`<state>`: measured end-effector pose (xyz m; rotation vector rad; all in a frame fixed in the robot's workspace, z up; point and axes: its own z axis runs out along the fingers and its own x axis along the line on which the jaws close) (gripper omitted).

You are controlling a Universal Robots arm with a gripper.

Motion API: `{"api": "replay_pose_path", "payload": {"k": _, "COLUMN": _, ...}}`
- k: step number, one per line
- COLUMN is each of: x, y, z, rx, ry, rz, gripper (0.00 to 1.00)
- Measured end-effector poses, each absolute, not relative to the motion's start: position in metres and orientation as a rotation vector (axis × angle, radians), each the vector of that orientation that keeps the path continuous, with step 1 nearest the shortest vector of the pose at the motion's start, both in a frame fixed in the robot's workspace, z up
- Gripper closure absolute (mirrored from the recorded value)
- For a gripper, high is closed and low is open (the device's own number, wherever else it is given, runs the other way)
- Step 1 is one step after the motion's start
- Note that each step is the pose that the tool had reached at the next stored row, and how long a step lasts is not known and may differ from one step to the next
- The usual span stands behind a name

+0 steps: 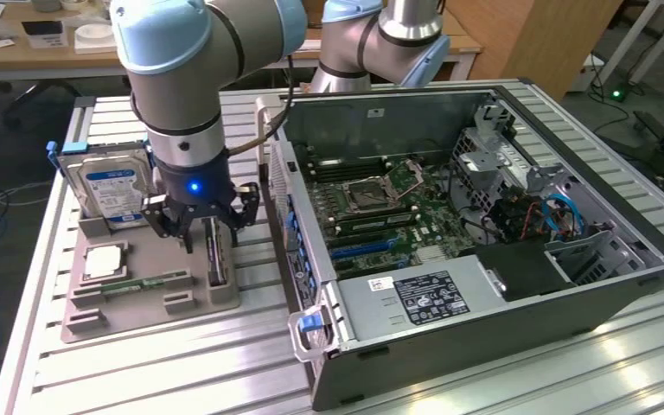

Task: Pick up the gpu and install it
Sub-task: 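Pick up the gpu and move the gpu toward the slot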

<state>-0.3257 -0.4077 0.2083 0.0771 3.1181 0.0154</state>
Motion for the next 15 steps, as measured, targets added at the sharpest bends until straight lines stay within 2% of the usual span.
{"api": "replay_pose_path", "payload": {"k": 6, "x": -0.3257, "y": -0.4077, "z": 0.2083, "rx": 0.077, "ry": 3.118, "rz": 0.015, "gripper": 0.34}}
{"api": "replay_pose_path", "payload": {"k": 7, "x": -0.3257, "y": -0.4078, "z": 0.2083, "rx": 0.077, "ry": 3.118, "rz": 0.016, "gripper": 0.35}}
{"api": "replay_pose_path", "payload": {"k": 8, "x": -0.3257, "y": -0.4078, "z": 0.2082, "rx": 0.077, "ry": 3.118, "rz": 0.015, "gripper": 0.41}}
{"api": "replay_pose_path", "payload": {"k": 9, "x": -0.3257, "y": -0.4078, "z": 0.2082, "rx": 0.077, "ry": 3.118, "rz": 0.015, "gripper": 0.41}}
{"api": "replay_pose_path", "payload": {"k": 10, "x": -0.3256, "y": -0.4078, "z": 0.2080, "rx": 0.077, "ry": 3.118, "rz": 0.015, "gripper": 0.48}}
{"api": "replay_pose_path", "payload": {"k": 15, "x": -0.3251, "y": -0.4078, "z": 0.2074, "rx": 0.077, "ry": 3.118, "rz": 0.016, "gripper": 0.48}}
